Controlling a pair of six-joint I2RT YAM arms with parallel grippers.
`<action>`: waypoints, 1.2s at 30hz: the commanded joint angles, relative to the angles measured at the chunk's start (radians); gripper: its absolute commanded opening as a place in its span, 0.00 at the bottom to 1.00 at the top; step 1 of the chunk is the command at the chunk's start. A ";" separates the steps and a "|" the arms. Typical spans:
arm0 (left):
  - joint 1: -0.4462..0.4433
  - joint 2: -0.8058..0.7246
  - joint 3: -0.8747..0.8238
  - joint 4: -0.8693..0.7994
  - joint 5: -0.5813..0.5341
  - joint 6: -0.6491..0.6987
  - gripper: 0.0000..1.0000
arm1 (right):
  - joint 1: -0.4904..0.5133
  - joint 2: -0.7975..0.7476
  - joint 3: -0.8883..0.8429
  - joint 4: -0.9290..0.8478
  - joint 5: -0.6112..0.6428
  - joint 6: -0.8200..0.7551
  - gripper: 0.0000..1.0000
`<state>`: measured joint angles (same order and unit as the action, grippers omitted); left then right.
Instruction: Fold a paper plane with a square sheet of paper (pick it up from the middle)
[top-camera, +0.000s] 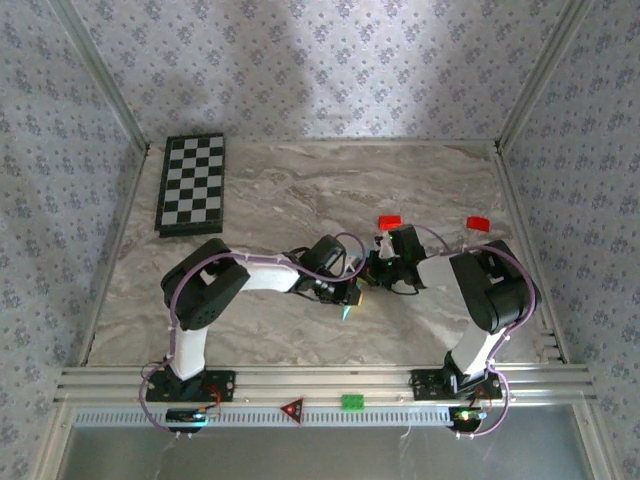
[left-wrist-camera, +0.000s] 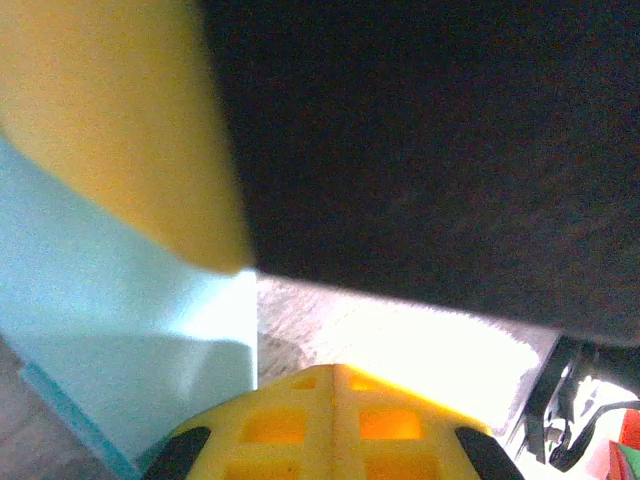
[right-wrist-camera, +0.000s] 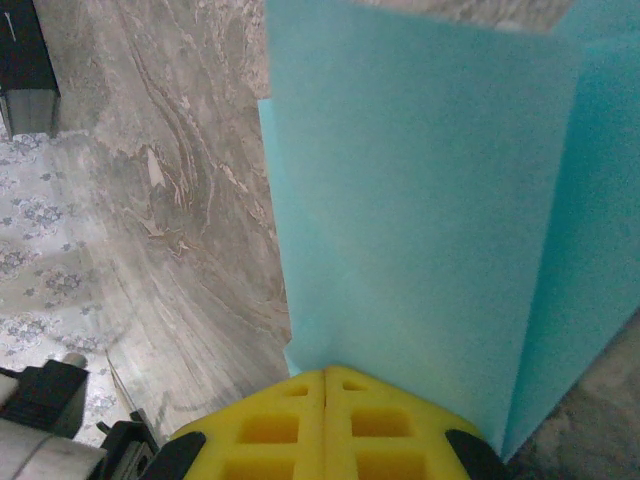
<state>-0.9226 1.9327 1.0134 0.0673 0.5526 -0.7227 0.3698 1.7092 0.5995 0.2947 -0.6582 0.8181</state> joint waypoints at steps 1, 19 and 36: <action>-0.011 -0.016 -0.036 -0.026 0.001 0.016 0.00 | -0.009 0.057 -0.034 -0.157 0.142 -0.030 0.02; -0.048 -0.120 -0.194 -0.041 -0.062 0.006 0.00 | -0.010 0.056 -0.027 -0.178 0.150 -0.040 0.02; -0.066 -0.329 -0.314 -0.030 -0.114 -0.012 0.00 | -0.002 0.041 -0.024 -0.183 0.148 -0.030 0.02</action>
<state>-0.9825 1.6703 0.7052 0.0948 0.4534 -0.7341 0.3710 1.7088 0.6106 0.2680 -0.6540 0.8173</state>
